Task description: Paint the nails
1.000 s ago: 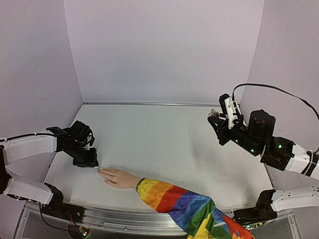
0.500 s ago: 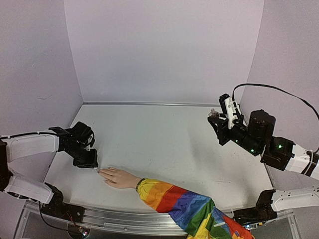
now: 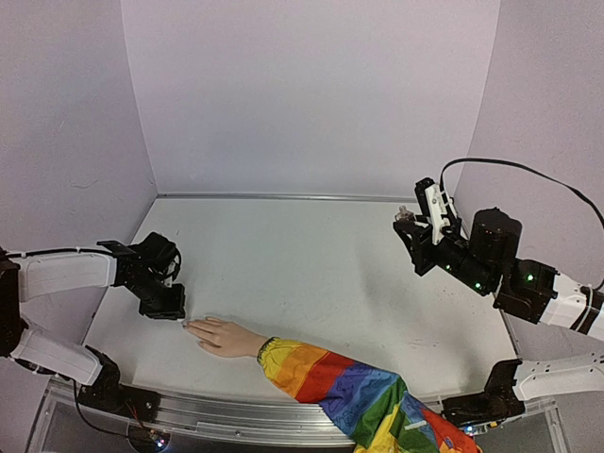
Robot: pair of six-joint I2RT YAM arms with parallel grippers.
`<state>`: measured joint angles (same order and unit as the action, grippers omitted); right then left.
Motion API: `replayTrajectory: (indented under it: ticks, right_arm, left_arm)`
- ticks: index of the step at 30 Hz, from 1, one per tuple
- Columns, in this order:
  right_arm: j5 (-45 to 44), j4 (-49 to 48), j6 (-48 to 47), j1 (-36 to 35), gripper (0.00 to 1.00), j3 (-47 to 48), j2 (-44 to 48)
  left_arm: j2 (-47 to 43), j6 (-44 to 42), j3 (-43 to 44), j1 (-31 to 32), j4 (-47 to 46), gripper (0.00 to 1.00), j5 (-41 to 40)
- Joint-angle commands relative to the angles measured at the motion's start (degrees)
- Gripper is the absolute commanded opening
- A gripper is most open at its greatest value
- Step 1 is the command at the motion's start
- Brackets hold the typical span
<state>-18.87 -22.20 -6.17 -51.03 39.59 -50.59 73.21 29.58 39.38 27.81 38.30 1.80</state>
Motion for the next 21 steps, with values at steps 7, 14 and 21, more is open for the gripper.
replayTrajectory:
  ticks: [7,14,21]
  right_arm:
    - [-0.5,-3.0,0.5,0.2,0.0,1.0,-0.1]
    - [-0.5,-2.8,0.4,0.2,0.0,1.1,0.3]
    - [0.0,-2.8,0.4,0.2,0.0,1.1,0.2]
  left_arm:
    - [0.3,-1.7,2.6,0.0,-1.9,0.0,-6.4]
    - [-3.5,-1.3,2.8,0.0,0.5,0.0,-4.2]
    - [-4.3,-1.2,3.2,0.1,1.3,0.0,3.5]
